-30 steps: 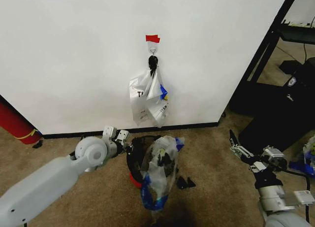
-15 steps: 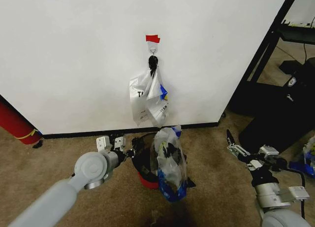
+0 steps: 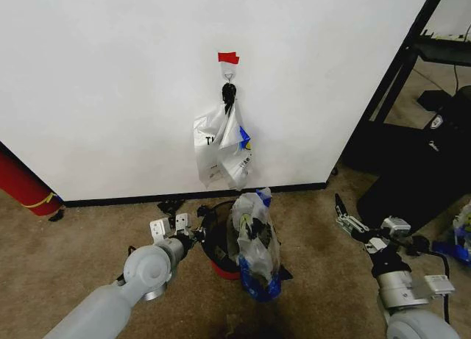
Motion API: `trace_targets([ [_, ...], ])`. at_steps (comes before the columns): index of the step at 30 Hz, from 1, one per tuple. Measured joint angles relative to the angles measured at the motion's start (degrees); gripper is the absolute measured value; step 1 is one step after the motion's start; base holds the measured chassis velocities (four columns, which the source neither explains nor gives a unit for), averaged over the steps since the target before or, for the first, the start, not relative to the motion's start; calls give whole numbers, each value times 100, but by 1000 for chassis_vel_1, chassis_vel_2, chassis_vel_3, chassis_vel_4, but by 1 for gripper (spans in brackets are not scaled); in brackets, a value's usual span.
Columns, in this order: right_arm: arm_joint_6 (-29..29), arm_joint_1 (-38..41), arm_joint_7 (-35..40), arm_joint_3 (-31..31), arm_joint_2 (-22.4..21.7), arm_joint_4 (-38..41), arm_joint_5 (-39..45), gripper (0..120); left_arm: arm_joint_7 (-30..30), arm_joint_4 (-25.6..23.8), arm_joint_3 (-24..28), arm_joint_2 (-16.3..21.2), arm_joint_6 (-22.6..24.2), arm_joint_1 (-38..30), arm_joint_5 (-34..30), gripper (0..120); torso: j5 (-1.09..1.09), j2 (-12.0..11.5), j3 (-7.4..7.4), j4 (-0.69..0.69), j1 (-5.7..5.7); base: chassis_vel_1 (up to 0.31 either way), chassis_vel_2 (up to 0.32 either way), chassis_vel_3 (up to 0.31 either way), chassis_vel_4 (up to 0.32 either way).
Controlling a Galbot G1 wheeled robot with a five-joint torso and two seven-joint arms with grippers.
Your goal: Pick up the garbage bag from the wall and place it over the trash bin.
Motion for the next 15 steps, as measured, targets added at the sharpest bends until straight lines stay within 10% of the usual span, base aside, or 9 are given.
trace_targets([
  [15,5,82,-20,-41,-4,-92,8,100,-181,44,-9,219,234,-225,-286,3,1,0,0,1,0,0,0,0,0],
])
